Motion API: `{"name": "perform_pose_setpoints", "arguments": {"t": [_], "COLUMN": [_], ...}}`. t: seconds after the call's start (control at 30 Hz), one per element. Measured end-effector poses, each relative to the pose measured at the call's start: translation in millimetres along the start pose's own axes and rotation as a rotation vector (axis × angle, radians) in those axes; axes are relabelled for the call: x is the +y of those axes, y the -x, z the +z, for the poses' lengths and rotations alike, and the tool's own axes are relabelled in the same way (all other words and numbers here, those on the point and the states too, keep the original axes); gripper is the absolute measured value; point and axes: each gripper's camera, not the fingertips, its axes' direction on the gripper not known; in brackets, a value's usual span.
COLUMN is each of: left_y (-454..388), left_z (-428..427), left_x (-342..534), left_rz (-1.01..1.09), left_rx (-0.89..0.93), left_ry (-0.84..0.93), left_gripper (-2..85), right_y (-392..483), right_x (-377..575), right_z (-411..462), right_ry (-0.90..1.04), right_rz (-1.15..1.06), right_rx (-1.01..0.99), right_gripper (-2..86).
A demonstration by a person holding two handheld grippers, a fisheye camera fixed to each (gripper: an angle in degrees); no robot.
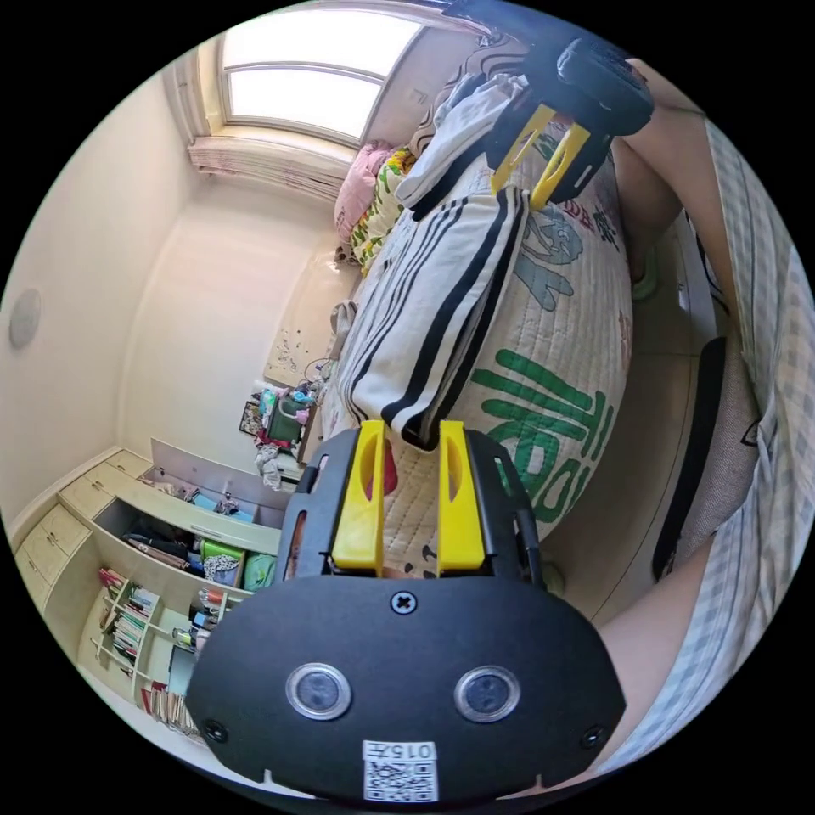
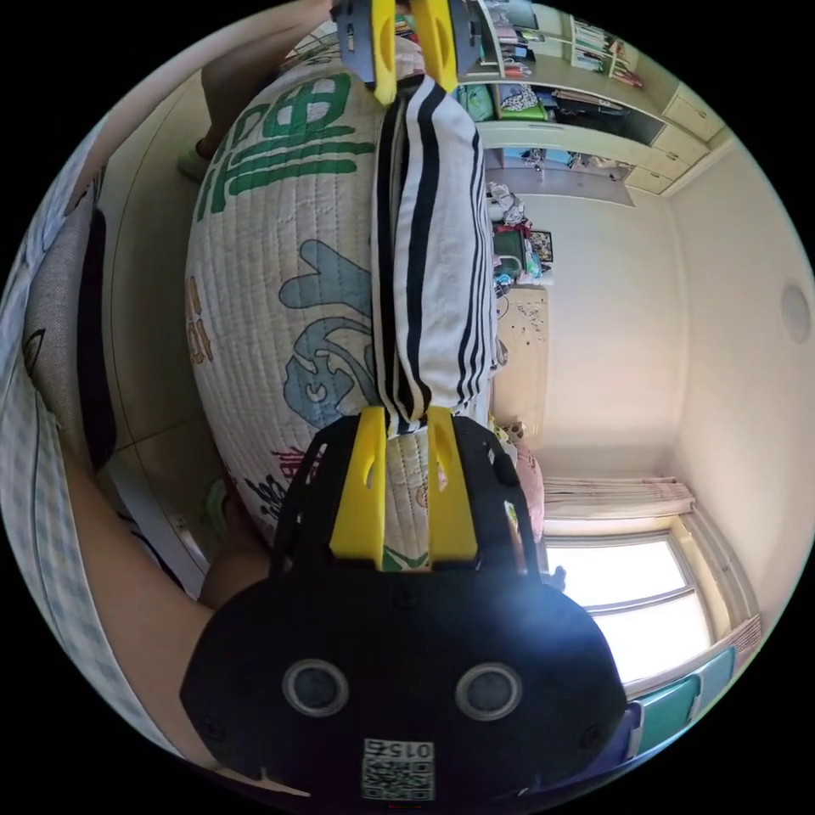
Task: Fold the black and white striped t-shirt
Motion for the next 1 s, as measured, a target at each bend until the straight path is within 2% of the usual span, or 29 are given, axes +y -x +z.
{"name": "perform_pose_setpoints", "arguments": {"t": [0.3,0.47,0.53,0.7,0.77,0.83,0.87,0.9,0.93,1.0], "left_y": [47,80,104,191,235,298,315,348,380,424], "left_z": [-24,-65,-89,-101,-87,-52,-42,-18,11,55], "left_x": [-4,-1,1,-8,-14,-26,-29,-34,-40,-47], "left_rz": [-0.038,0.065,0.103,0.026,-0.027,-0.096,-0.121,-0.162,-0.204,-0.306], "left_rx": [0.053,0.137,0.232,0.37,0.466,0.697,0.752,0.88,1.012,1.145], "left_ry": [-0.048,-0.07,-0.083,-0.115,-0.135,-0.132,-0.139,-0.139,-0.126,-0.106], "left_gripper": [1.5,1.0,0.9,0.9,0.9,0.9,0.8,0.8,0.8,0.8], "right_y": [-63,-114,-146,-259,-312,-381,-397,-427,-457,-497], "right_x": [21,41,49,56,59,59,58,56,52,45], "right_z": [-39,-86,-109,-113,-93,-51,-40,-17,7,42], "right_ry": [-0.041,-0.09,-0.099,-0.145,-0.166,-0.192,-0.202,-0.218,-0.226,-0.207], "right_rz": [0.042,0.027,0.005,0.09,0.141,0.19,0.199,0.206,0.242,0.335], "right_rx": [-0.043,-0.278,-0.373,-0.596,-0.743,-1.024,-1.09,-1.203,-1.278,-1.333], "right_gripper": [1.3,0.5,0.3,0.3,0.5,0.8,0.8,0.9,1.1,1.3]}}
